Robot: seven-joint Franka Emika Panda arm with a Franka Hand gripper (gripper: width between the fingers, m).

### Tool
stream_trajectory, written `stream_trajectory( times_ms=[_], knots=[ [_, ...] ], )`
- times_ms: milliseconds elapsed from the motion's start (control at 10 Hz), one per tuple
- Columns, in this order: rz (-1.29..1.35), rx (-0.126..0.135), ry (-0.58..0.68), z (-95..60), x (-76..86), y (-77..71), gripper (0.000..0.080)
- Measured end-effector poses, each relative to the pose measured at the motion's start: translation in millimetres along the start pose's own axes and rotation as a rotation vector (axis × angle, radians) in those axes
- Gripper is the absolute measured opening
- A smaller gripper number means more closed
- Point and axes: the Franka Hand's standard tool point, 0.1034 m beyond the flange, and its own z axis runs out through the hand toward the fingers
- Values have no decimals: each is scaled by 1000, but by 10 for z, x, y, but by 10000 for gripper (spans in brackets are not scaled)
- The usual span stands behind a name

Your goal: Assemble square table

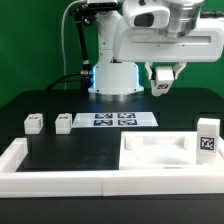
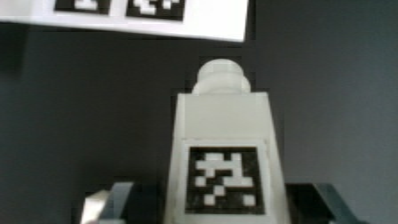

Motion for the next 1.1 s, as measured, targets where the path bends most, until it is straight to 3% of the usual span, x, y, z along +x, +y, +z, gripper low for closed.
stream_trajectory(
  times_ms=[500, 800, 900, 1100],
  knots=[
    [-16, 18, 318, -12, 158, 38, 294],
    [-16, 24, 445, -315, 363, 240, 294],
    [-16, 22, 506, -363, 417, 234, 294],
    [-14, 17, 583, -319, 413, 245, 294]
  ],
)
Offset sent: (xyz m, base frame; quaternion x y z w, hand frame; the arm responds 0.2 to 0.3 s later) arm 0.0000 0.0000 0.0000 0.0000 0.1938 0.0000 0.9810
